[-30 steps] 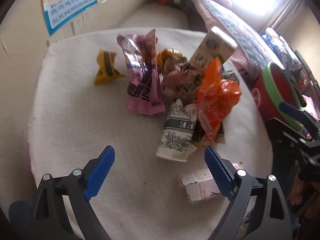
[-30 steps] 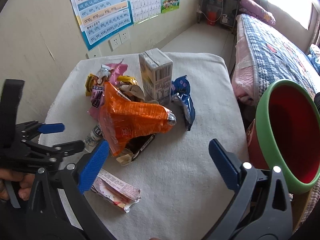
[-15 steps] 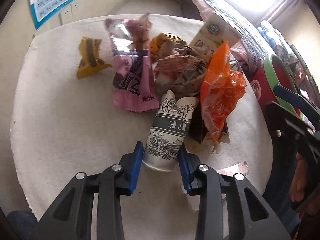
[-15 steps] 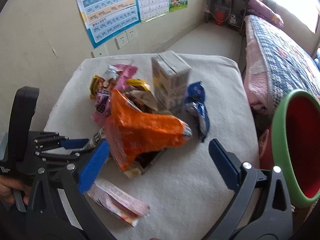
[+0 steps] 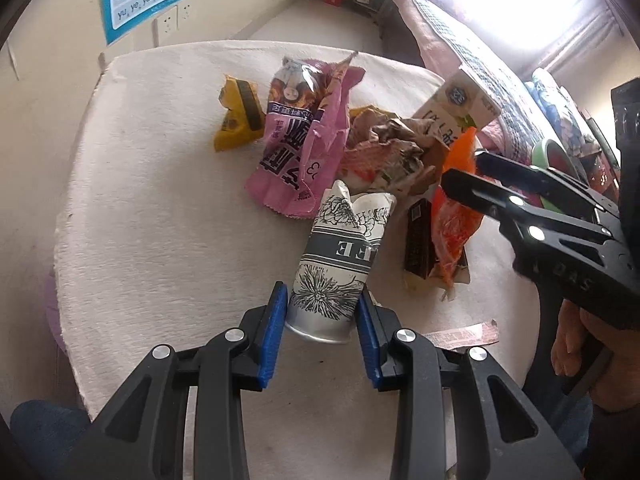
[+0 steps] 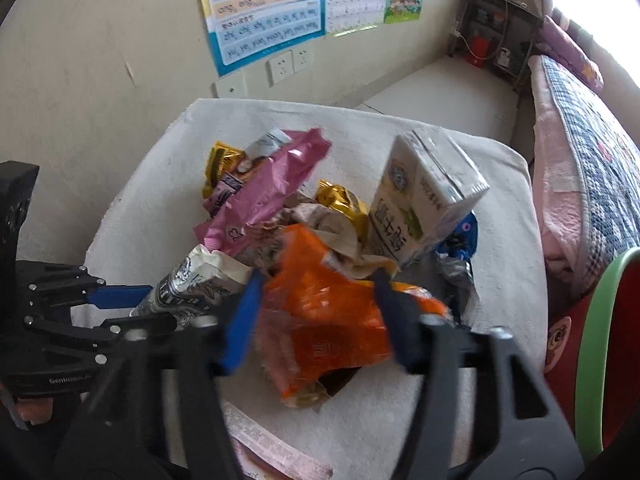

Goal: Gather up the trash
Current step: 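Grasp the white paper cup with the left tool while the right tool grasps the orange bag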

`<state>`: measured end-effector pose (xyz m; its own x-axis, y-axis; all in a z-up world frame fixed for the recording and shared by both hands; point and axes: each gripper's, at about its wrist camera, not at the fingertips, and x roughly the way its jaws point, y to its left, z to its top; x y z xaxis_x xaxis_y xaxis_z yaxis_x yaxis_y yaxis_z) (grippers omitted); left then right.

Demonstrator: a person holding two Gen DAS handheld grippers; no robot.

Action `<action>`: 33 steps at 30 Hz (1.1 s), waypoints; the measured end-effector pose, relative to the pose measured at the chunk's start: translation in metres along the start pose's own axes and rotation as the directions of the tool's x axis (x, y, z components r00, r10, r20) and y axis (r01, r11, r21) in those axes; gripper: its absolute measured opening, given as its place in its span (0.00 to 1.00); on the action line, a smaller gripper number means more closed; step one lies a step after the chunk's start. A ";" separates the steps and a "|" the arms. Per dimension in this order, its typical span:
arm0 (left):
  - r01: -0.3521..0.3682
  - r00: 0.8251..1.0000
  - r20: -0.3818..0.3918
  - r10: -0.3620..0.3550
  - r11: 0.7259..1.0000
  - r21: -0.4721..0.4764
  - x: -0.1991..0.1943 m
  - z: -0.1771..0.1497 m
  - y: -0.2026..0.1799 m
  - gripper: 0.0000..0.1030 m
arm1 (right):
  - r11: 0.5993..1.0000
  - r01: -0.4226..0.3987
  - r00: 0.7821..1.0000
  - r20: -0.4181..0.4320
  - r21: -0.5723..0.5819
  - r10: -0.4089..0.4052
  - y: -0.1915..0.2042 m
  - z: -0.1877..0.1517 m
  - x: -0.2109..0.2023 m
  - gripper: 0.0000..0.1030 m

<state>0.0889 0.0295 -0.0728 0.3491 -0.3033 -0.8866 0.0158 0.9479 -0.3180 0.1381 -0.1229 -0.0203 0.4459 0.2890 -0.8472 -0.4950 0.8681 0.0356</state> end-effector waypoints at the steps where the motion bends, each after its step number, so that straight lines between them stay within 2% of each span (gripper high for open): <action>1: 0.002 1.000 0.004 -0.002 1.000 -0.002 -0.002 -0.001 0.001 0.31 | 1.000 -0.005 1.000 0.001 -0.005 0.005 0.002 0.000 -0.001 0.27; 2: 0.004 1.000 0.007 -0.004 1.000 -0.004 -0.004 -0.002 0.001 0.31 | 1.000 -0.005 1.000 0.004 -0.010 0.005 0.003 0.000 -0.003 0.16; 3: 0.006 1.000 0.010 -0.006 1.000 -0.006 -0.006 -0.004 0.002 0.31 | 1.000 -0.007 1.000 0.004 -0.012 0.007 0.004 -0.001 -0.005 0.09; 5: 0.013 1.000 0.018 -0.013 1.000 -0.008 -0.010 -0.006 0.001 0.31 | 1.000 -0.011 1.000 0.008 -0.012 0.011 0.003 -0.001 -0.008 0.08; 7: 0.015 1.000 0.025 -0.015 1.000 -0.006 -0.013 -0.007 -0.003 0.31 | 1.000 -0.016 1.000 0.018 -0.001 0.016 0.000 -0.003 -0.015 0.01; 16: 0.008 0.998 0.060 -0.009 1.000 0.010 -0.031 -0.008 -0.016 0.31 | 0.998 -0.031 0.996 0.083 0.045 0.027 -0.015 -0.012 -0.059 0.01; 19: 0.000 0.997 0.074 -0.001 1.000 0.017 -0.038 -0.010 -0.021 0.31 | 0.999 -0.029 0.997 0.075 0.036 0.026 -0.017 -0.012 -0.064 0.01; 20: 0.001 0.997 0.077 -0.002 1.000 0.016 -0.039 -0.010 -0.021 0.31 | 0.999 -0.016 0.997 0.073 0.033 0.014 -0.017 -0.012 -0.064 0.06; 22: -0.001 0.996 0.085 -0.001 1.000 0.018 -0.044 -0.012 -0.023 0.31 | 0.999 -0.015 0.998 0.069 0.036 0.012 -0.017 -0.010 -0.062 0.24; 24: -0.001 0.996 0.091 -0.001 1.000 0.017 -0.047 -0.013 -0.021 0.31 | 0.999 -0.012 0.998 0.068 0.041 0.009 -0.015 -0.007 -0.059 0.51; 27: -0.006 0.996 0.094 0.005 1.000 0.009 -0.051 -0.016 -0.014 0.31 | 0.999 -0.007 0.997 0.075 0.041 0.004 -0.011 -0.003 -0.053 0.57; 33: -0.004 0.995 0.101 0.006 1.000 -0.023 -0.053 -0.015 0.001 0.31 | 0.999 0.021 0.999 0.046 0.030 -0.022 -0.006 0.007 -0.028 0.57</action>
<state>0.0563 0.0451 -0.0309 0.4418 -0.2860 -0.8503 -0.0068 0.9467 -0.3219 0.1337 -0.1331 0.0068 0.4905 0.2878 -0.8225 -0.4629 0.8857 0.0339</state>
